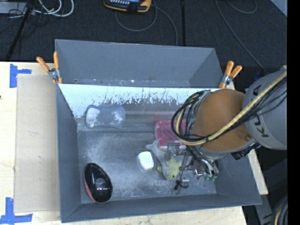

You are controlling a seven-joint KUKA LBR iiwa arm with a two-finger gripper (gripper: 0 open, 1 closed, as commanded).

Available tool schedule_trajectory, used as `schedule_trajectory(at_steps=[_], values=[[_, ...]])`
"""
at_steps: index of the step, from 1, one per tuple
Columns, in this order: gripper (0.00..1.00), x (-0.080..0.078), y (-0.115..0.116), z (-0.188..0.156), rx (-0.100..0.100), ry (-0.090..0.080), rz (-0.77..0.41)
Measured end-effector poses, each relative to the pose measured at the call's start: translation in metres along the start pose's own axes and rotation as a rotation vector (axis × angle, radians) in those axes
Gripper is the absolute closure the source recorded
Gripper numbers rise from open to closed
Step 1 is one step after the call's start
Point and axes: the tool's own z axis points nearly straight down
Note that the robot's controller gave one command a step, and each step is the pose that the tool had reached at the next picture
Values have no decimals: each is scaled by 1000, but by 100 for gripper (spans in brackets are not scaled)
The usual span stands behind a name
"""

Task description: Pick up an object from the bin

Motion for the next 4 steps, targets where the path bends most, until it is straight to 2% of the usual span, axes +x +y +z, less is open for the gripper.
schedule_trajectory(at_steps=[1, 2, 3, 4], values=[[0, -2, 0, -4, 0, -8, 1], [0, -42, -44, 72, 0, -7, -62], [0, -39, -48, 98, -1, -8, 116], [0, -51, -45, 94, 1, -4, 5]])
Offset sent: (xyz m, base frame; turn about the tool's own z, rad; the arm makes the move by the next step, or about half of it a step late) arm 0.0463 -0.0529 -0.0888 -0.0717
